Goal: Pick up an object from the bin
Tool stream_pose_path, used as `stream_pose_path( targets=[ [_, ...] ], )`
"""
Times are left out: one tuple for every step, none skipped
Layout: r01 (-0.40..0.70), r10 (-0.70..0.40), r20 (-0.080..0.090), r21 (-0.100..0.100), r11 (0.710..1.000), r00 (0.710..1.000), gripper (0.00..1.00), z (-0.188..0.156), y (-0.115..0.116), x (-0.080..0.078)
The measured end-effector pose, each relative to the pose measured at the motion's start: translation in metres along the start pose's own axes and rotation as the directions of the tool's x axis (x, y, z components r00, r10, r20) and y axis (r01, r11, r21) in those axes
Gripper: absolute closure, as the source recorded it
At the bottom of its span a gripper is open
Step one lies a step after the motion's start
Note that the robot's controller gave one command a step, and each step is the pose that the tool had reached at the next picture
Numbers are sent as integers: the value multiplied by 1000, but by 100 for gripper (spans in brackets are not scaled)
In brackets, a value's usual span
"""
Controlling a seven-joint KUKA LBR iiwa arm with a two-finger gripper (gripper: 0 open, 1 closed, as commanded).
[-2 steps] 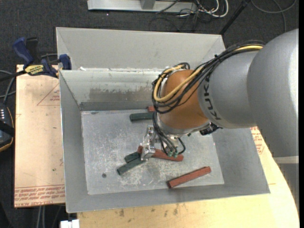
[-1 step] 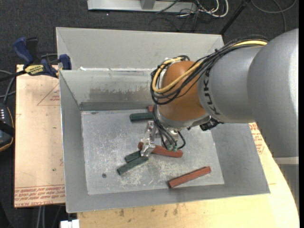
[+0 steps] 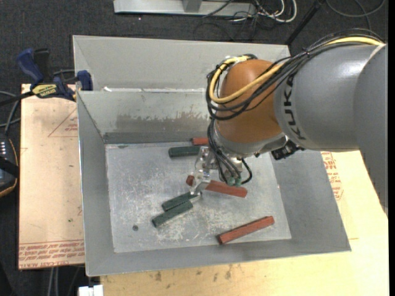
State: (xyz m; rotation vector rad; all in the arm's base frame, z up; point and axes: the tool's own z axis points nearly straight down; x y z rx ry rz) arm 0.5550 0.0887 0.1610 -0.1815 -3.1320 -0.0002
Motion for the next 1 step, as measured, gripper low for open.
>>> stream_pose_path(
  targets=[
    [-120,120,6,-2,993,993,100,-65,14,11]
  ],
)
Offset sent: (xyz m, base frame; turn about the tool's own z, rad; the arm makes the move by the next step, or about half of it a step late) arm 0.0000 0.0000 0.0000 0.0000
